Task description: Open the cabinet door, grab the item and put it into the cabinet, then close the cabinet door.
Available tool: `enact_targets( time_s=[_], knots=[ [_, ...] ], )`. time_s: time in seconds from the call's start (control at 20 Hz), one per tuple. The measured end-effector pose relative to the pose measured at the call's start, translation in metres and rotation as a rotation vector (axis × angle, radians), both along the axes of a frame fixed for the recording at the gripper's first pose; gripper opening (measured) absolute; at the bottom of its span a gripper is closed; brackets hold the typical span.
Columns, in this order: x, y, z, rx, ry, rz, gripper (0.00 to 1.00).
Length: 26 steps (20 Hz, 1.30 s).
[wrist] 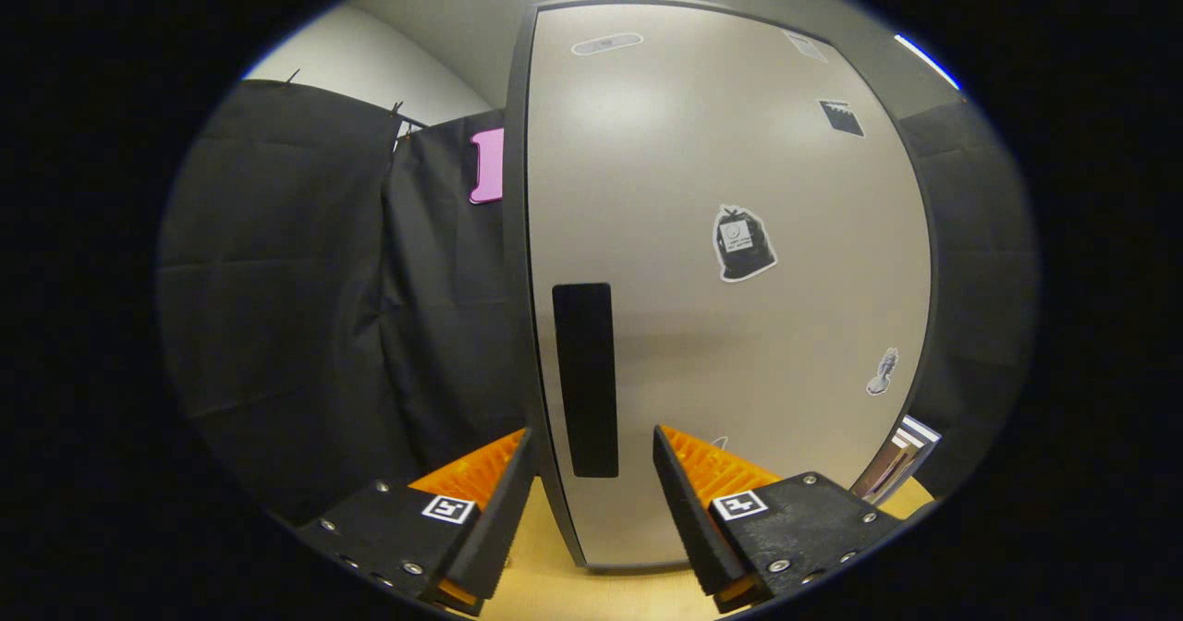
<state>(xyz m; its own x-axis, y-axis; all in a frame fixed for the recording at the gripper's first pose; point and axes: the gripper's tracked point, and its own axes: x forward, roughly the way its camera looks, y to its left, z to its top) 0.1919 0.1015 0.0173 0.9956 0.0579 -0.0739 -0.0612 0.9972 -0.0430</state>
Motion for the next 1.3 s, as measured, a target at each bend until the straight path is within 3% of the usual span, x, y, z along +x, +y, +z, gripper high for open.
enact_targets(
  time_s=[0.05,0.15,0.4,0.5,0.55,0.75,1.05,1.3],
  knots=[
    [0.004,-0.002,-0.002,0.002,0.009,-0.009,0.67],
    [0.010,0.001,-0.006,0.038,0.028,-0.010,0.54],
    [0.023,0.010,-0.006,0.064,0.034,0.001,0.52],
    [0.023,0.007,-0.003,0.047,0.032,-0.015,0.46],
    [0.025,0.007,-0.004,0.033,0.035,-0.019,0.37],
    [0.024,0.007,-0.005,0.033,0.027,0.013,0.29],
    [0.011,0.008,-0.006,0.016,0.028,0.055,0.29],
    [-0.015,0.001,-0.009,0.003,0.030,0.142,0.29]
  ],
)
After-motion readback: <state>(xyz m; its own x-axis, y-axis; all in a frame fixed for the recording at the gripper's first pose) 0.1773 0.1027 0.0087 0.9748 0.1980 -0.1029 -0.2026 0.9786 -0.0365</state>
